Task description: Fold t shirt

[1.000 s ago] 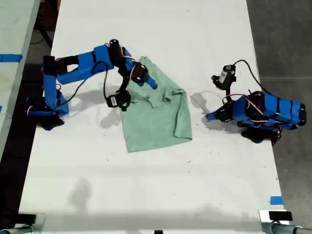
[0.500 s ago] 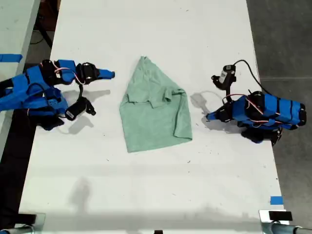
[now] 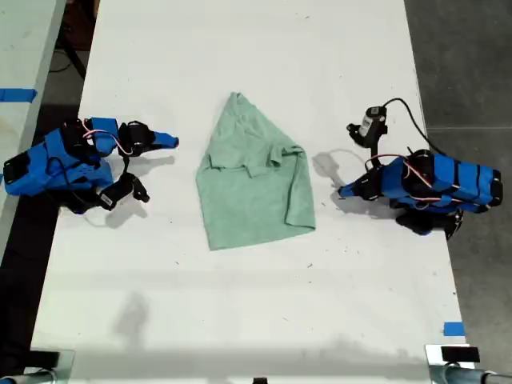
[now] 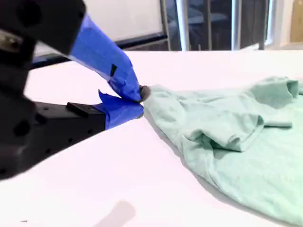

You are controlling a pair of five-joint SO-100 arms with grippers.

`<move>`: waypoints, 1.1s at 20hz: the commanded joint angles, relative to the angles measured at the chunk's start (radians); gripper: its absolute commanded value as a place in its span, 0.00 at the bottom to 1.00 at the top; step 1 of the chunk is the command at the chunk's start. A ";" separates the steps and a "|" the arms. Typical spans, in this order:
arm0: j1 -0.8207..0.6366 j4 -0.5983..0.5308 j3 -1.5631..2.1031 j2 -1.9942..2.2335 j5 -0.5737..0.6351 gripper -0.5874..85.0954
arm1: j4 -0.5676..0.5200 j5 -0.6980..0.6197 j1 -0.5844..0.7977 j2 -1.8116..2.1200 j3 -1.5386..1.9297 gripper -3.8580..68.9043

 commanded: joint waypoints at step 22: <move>0.041 0.092 0.040 0.000 0.060 0.02 | 0.005 -0.008 0.009 0.011 0.037 0.07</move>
